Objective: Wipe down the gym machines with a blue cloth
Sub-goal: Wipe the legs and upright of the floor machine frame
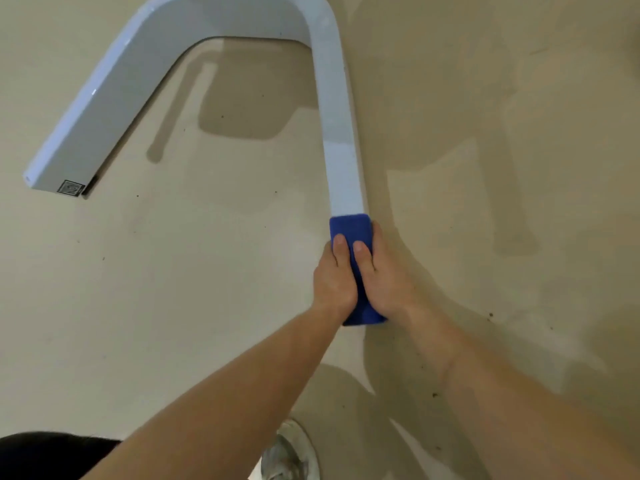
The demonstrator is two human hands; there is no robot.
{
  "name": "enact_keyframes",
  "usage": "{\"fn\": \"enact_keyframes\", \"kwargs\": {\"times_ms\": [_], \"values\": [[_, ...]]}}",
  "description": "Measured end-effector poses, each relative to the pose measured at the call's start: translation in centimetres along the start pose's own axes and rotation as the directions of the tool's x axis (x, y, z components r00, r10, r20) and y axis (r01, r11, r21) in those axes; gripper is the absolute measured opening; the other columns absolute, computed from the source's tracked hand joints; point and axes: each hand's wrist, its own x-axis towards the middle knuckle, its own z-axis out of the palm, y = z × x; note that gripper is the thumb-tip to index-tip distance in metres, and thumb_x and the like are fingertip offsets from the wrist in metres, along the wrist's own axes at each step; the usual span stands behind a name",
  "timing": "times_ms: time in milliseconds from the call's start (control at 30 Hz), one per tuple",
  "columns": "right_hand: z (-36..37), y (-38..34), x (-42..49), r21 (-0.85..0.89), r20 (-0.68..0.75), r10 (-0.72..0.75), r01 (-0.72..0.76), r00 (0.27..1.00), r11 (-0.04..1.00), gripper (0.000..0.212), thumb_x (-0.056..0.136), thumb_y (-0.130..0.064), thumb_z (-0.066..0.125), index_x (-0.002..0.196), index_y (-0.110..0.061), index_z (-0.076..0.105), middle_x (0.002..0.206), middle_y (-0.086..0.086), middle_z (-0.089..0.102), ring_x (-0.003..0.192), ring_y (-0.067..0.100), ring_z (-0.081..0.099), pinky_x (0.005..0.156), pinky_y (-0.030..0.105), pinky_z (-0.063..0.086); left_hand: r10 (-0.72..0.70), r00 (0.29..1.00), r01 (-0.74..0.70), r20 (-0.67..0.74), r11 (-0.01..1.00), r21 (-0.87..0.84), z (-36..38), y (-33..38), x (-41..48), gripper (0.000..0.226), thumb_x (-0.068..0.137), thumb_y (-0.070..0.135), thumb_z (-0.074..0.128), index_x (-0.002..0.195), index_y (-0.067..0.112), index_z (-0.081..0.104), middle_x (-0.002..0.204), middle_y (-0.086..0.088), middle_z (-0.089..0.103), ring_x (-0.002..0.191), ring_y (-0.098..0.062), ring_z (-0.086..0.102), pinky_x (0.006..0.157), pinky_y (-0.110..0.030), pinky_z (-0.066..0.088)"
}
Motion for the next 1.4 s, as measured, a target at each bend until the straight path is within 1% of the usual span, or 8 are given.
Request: {"fn": "enact_keyframes", "kwargs": {"times_ms": [133, 433, 533, 667, 833, 1033, 1200, 1400], "values": [[0.6, 1.1, -2.6, -0.075, 0.015, 0.09, -0.089, 0.996, 0.993, 0.071, 0.093, -0.063, 0.026, 0.151, -0.022, 0.024, 0.123, 0.0, 0.061, 0.1, 0.017, 0.063, 0.092, 0.043, 0.052, -0.059, 0.998, 0.058, 0.029, 0.998, 0.036, -0.2, -1.0, -2.5, 0.052, 0.106, 0.044, 0.017, 0.106, 0.017, 0.061, 0.095, 0.007, 0.066, 0.087, -0.006, 0.061, 0.079, -0.023, 0.046], [-0.5, -1.6, 1.9, 0.011, 0.017, 0.011, -0.011, 1.0, 1.0, 0.036, 0.106, -0.039, 0.032, 0.135, -0.021, 0.042, 0.11, -0.007, 0.064, 0.097, 0.005, 0.062, 0.083, 0.022, 0.045, 0.076, 0.995, -0.073, -0.06, 0.996, 0.05, 0.0, 1.2, 2.2, 0.05, 0.106, 0.044, 0.02, 0.098, 0.015, 0.06, 0.086, 0.006, 0.065, 0.079, -0.007, 0.061, 0.066, -0.02, 0.042], [-0.8, -2.6, 4.2, 0.039, 0.012, 0.002, -0.003, 1.0, 0.999, 0.035, 0.106, -0.041, 0.032, 0.132, -0.021, 0.044, 0.11, -0.004, 0.064, 0.096, 0.009, 0.063, 0.083, 0.026, 0.047, 0.095, 0.994, -0.094, -0.048, 0.995, 0.04, -0.2, 2.5, 4.2, 0.05, 0.106, 0.044, 0.02, 0.1, 0.015, 0.06, 0.085, 0.008, 0.064, 0.078, -0.004, 0.059, 0.065, -0.017, 0.039], [-1.5, -4.2, 8.7, 0.042, -0.01, -0.011, 0.012, 1.0, 0.999, 0.038, 0.106, -0.043, 0.031, 0.132, -0.021, 0.045, 0.111, -0.006, 0.062, 0.097, 0.003, 0.06, 0.076, 0.016, 0.042, 0.134, 0.988, -0.132, -0.08, 0.991, 0.028, -0.5, 5.0, 8.1, 0.051, 0.106, 0.044, 0.022, 0.099, 0.015, 0.062, 0.087, 0.004, 0.066, 0.08, -0.01, 0.062, 0.069, -0.022, 0.044], [-2.0, -6.3, 14.3, 0.044, -0.04, 0.001, 0.001, 0.999, 0.999, 0.042, 0.105, -0.047, 0.031, 0.131, -0.018, 0.047, 0.116, 0.0, 0.062, 0.102, 0.015, 0.059, 0.089, 0.032, 0.043, 0.165, 0.983, -0.165, -0.085, 0.986, 0.008, -1.2, 8.3, 12.4, 0.05, 0.106, 0.044, 0.024, 0.1, 0.012, 0.063, 0.092, -0.002, 0.068, 0.086, -0.018, 0.064, 0.082, -0.034, 0.05], [-0.4, -4.8, 8.8, -0.029, -0.126, 0.057, -0.061, 0.99, 0.998, 0.038, 0.104, -0.047, 0.029, 0.118, -0.02, 0.051, 0.1, -0.003, 0.065, 0.087, 0.011, 0.062, 0.072, 0.026, 0.043, 0.148, 0.989, -0.145, -0.02, 0.984, 0.106, -1.3, 5.6, 9.0, 0.05, 0.106, 0.044, 0.021, 0.093, 0.015, 0.06, 0.084, 0.004, 0.064, 0.076, -0.01, 0.059, 0.065, -0.021, 0.04], [-0.5, -5.9, 10.9, 0.019, -0.154, 0.058, -0.055, 0.986, 0.998, 0.033, 0.105, -0.042, 0.029, 0.114, -0.019, 0.05, 0.095, -0.005, 0.064, 0.083, 0.009, 0.062, 0.064, 0.016, 0.04, 0.175, 0.984, -0.172, -0.033, 0.981, 0.092, -1.4, 6.3, 11.1, 0.056, 0.106, 0.044, 0.021, 0.087, 0.011, 0.061, 0.08, -0.002, 0.068, 0.075, -0.018, 0.063, 0.069, -0.031, 0.05], [-1.9, -8.1, 17.4, 0.042, -0.118, 0.019, -0.014, 0.993, 0.999, 0.038, 0.105, -0.045, 0.029, 0.117, -0.016, 0.05, 0.101, -0.002, 0.064, 0.086, 0.008, 0.06, 0.069, 0.025, 0.042, 0.188, 0.981, -0.185, -0.051, 0.982, 0.044, -1.8, 9.9, 16.6, 0.056, 0.106, 0.045, 0.024, 0.095, 0.007, 0.064, 0.091, -0.011, 0.071, 0.087, -0.028, 0.066, 0.084, -0.046, 0.053]]}}
